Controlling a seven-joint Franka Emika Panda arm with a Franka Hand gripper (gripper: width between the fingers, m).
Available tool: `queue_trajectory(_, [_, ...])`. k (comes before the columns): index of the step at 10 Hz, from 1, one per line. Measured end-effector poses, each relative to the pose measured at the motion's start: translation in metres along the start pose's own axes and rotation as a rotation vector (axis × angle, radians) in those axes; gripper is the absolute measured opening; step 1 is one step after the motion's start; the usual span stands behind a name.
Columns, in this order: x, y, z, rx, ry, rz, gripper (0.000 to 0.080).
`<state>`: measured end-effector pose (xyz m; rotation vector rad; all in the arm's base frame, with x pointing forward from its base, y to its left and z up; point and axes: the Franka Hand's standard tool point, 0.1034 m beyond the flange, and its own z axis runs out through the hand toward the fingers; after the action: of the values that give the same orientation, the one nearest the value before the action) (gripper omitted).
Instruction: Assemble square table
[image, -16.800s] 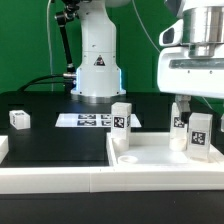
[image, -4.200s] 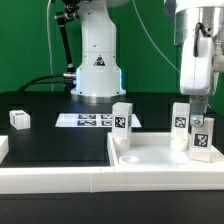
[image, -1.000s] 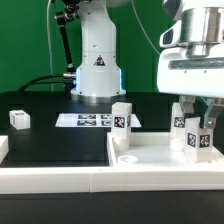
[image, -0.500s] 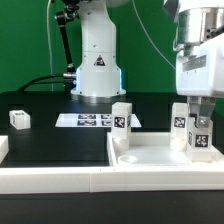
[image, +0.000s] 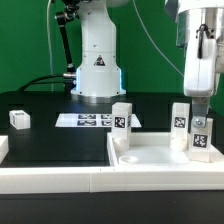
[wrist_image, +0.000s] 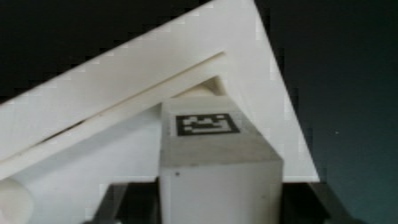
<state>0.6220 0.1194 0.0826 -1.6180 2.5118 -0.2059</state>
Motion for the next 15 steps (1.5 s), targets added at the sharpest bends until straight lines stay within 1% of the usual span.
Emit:
queue_trajectory(3, [-0.0003,0.0001,0.0000,-0.003,-0.010,0.027,0.0291])
queue_trajectory(5, [-0.0002,0.0002,0.0005,-0.002,-0.009,-0.012,0.0292])
queue_trajectory(6, [0.0003,0.0000,0.0006,-0.003,-0.008,-0.052,0.0462])
queue_trajectory(7, [0.0015,-0.0008,0.0005,-0.011,-0.008,-0.098,0.0602])
queue_trajectory(8, [0.0011,-0.0004,0.0002,-0.023,-0.005,-0.169,0.0602])
queue_trajectory(9, [-0.0008,-0.0006,0.0001,-0.024,0.003,-0.276,0.0640])
queue_trajectory(11, [-0.0039,-0.0022,0.0014,-0.014,0.013,-0.505,0.0647])
queue_trajectory(15, [-0.0028,-0.0039,0.0014,-0.011,0.018,-0.737,0.0649])
